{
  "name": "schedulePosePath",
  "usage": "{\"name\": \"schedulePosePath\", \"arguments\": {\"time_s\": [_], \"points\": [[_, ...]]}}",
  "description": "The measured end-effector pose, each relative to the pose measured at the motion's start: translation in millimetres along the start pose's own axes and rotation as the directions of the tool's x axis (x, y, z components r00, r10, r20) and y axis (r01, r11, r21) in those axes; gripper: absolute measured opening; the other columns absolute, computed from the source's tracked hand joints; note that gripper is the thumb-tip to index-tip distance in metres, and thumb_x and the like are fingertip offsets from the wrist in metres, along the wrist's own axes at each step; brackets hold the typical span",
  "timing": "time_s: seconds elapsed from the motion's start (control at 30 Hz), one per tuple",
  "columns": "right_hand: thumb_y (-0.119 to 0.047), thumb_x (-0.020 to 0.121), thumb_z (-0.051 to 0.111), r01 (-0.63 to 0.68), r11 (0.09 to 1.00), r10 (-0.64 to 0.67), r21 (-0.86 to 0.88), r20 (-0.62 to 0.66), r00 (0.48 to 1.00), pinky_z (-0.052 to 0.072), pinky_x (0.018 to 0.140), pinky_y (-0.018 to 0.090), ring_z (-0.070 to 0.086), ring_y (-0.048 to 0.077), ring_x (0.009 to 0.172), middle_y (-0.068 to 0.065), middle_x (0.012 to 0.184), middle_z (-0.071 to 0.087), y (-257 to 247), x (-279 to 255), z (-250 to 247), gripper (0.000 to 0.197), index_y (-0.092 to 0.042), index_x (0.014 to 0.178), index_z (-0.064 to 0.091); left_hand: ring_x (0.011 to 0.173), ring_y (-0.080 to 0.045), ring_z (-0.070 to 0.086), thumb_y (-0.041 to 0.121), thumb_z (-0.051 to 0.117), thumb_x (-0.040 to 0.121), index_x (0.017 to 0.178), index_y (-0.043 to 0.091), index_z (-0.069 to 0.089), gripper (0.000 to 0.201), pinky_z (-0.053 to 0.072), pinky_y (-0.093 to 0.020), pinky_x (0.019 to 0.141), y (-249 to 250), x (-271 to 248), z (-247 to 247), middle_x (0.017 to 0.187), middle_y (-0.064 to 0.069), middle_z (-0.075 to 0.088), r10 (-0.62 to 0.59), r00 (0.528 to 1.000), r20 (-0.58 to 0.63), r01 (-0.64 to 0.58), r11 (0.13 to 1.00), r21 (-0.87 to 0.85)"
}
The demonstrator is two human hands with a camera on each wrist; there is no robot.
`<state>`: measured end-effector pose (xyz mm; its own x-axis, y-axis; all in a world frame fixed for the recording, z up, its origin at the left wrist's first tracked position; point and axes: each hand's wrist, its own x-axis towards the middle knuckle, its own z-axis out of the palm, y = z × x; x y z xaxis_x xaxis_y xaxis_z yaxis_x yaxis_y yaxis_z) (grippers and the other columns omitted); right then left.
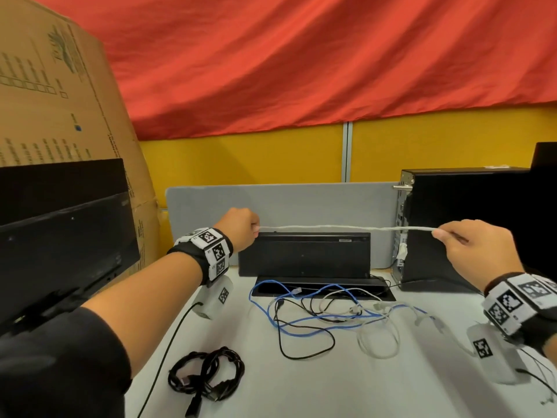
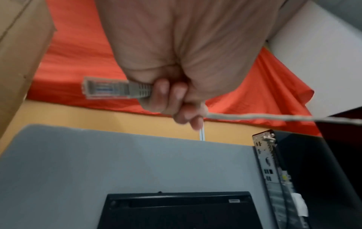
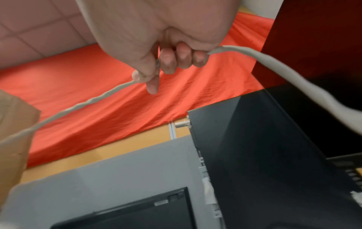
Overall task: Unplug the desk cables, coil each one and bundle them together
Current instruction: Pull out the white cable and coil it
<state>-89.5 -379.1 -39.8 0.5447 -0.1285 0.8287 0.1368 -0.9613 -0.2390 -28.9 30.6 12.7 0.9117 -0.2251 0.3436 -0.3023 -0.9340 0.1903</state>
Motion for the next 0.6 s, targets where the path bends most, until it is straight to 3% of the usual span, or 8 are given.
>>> {"name": "schedulePosePath", "arguments": {"time_s": [0.07, 0.13, 0.2, 0.27, 0.33, 0.4, 0.5, 0.6], "points": [[-0.034, 0.091, 0.059, -0.052, 0.998, 0.052, 0.020, 0.015, 0.999, 0.044, 0.056, 0.025, 0.056, 0.011, 0.058, -0.011, 0.060, 0.060, 3, 3, 2, 0.016, -0.029, 0.079, 0.068, 0.083, -0.028, 0.061, 0.006, 0.043, 0.097, 0.082, 0.002, 0.066, 0.028, 0.050, -0.034, 0.077, 2, 1, 0, 0.090, -0.016, 0.067, -0.038, 0.999, -0.018, 0.036, 0.991, -0.132], [-0.037, 0.091, 0.057, -0.147, 0.988, 0.142, 0.047, 0.096, 0.985, 0.040, 0.053, 0.022, 0.056, 0.009, 0.060, -0.010, 0.061, 0.061, 10, 3, 5, 0.019, -0.034, 0.074, 0.065, 0.061, -0.014, 0.054, 0.006, 0.042, 0.099, 0.072, 0.007, 0.061, 0.033, 0.043, -0.024, 0.057, 6, -2, 0, 0.072, -0.007, 0.062, -0.086, 0.996, 0.032, 0.091, 0.876, -0.474], [-0.035, 0.093, 0.056, -0.203, 0.977, 0.186, 0.066, 0.203, 0.961, 0.041, 0.053, 0.023, 0.057, 0.010, 0.063, -0.007, 0.067, 0.064, 16, -3, 11, 0.021, -0.037, 0.073, 0.064, 0.046, -0.008, 0.038, 0.004, 0.037, 0.100, 0.073, 0.009, 0.057, 0.034, 0.030, -0.017, 0.043, 12, -8, -5, 0.057, 0.001, 0.050, -0.056, 0.991, 0.123, 0.132, 0.590, -0.796], [-0.030, 0.095, 0.054, -0.235, 0.970, 0.201, 0.071, 0.320, 0.926, 0.042, 0.049, 0.024, 0.057, 0.015, 0.058, -0.003, 0.066, 0.064, 17, -13, 18, 0.025, -0.035, 0.071, 0.063, 0.044, -0.006, 0.029, -0.002, 0.030, 0.099, 0.078, 0.008, 0.052, 0.033, 0.022, -0.016, 0.042, 19, -14, -8, 0.057, 0.003, 0.043, 0.050, 0.987, 0.154, 0.136, 0.262, -0.956], [-0.023, 0.096, 0.052, -0.252, 0.965, 0.197, 0.072, 0.437, 0.878, 0.040, 0.047, 0.024, 0.055, 0.018, 0.053, 0.001, 0.061, 0.061, 13, -24, 24, 0.030, -0.030, 0.069, 0.062, 0.044, -0.004, 0.026, -0.006, 0.025, 0.097, 0.081, 0.008, 0.050, 0.033, 0.020, -0.017, 0.042, 28, -18, -10, 0.058, 0.004, 0.041, 0.108, 0.984, 0.141, 0.140, 0.020, -0.990], [-0.016, 0.095, 0.051, -0.242, 0.968, 0.173, 0.067, 0.520, 0.837, 0.038, 0.049, 0.025, 0.052, 0.018, 0.055, 0.000, 0.060, 0.058, 6, -37, 29, 0.033, -0.023, 0.064, 0.060, 0.045, -0.004, 0.027, -0.009, 0.023, 0.094, 0.085, 0.007, 0.050, 0.033, 0.020, -0.017, 0.044, 38, -20, -11, 0.059, 0.004, 0.041, 0.140, 0.983, 0.118, 0.138, -0.147, -0.979], [-0.010, 0.095, 0.047, -0.169, 0.984, 0.092, 0.063, 0.630, 0.771, 0.038, 0.055, 0.026, 0.048, 0.016, 0.059, -0.002, 0.061, 0.053, -12, -54, 30, 0.034, -0.019, 0.063, 0.053, 0.046, -0.005, 0.029, -0.012, 0.023, 0.089, 0.095, 0.005, 0.053, 0.035, 0.022, -0.017, 0.046, 52, -21, -13, 0.062, 0.003, 0.045, 0.157, 0.986, 0.054, 0.098, -0.287, -0.953], [-0.019, 0.097, 0.043, -0.041, 0.997, -0.022, 0.071, 0.711, 0.703, 0.045, 0.064, 0.026, 0.052, 0.013, 0.065, -0.004, 0.068, 0.056, -37, -68, 26, 0.034, -0.024, 0.064, 0.046, 0.047, -0.006, 0.032, -0.009, 0.025, 0.095, 0.110, 0.000, 0.054, 0.033, 0.029, -0.017, 0.048, 62, -18, -16, 0.070, 0.001, 0.050, 0.122, 0.992, -0.014, 0.030, -0.356, -0.934]]}}
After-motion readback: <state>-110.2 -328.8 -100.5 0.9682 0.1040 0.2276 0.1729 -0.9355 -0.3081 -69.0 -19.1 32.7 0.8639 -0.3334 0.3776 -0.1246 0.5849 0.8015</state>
